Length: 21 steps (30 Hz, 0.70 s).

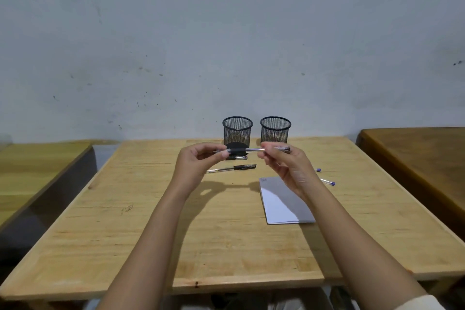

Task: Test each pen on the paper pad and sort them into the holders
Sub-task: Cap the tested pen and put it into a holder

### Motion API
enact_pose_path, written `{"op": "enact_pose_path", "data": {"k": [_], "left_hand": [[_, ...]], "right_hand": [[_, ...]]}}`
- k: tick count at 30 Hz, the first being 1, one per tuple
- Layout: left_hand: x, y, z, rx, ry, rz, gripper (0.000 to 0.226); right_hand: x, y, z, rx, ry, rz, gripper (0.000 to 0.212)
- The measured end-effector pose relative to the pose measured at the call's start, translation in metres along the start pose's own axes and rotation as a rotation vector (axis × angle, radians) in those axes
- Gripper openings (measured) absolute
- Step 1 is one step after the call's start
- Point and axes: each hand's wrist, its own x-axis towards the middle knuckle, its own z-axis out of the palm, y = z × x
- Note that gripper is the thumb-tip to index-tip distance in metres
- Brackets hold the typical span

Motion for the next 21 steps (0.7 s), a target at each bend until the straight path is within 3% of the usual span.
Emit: {"op": "enact_pose_path", "data": {"k": [5, 12, 15, 18, 21], "left_hand": [[0.025, 0.005, -0.014, 0.028, 0.020, 0.039, 0.019], [0.079, 0.020, 0.008, -0.040, 0.058, 0.126, 0.029], [0.104, 0.024, 0.018, -0.065, 0.059, 0.173, 0.020], [0.127, 0.010, 0.021, -0.049, 0.088, 0.182, 0.013], [0.140, -0.023, 0.020, 0.244, 0.069, 0.100, 0.026]], "right_hand": [[0.013, -0.010, -0.005, -0.519, -0.137, -0.085, 0.015], [0.062, -0.005, 0.005, -0.820, -0.176, -0.077, 0.024], [0.087, -0.008, 0.012, -0.851, -0.143, -0.079, 0.025], [0.115, -0.014, 0.012, -0.804, -0.022, -0.198, 0.026], [0.146, -0.017, 0.006, -0.671, 0.082, -0.247, 0.017]]}}
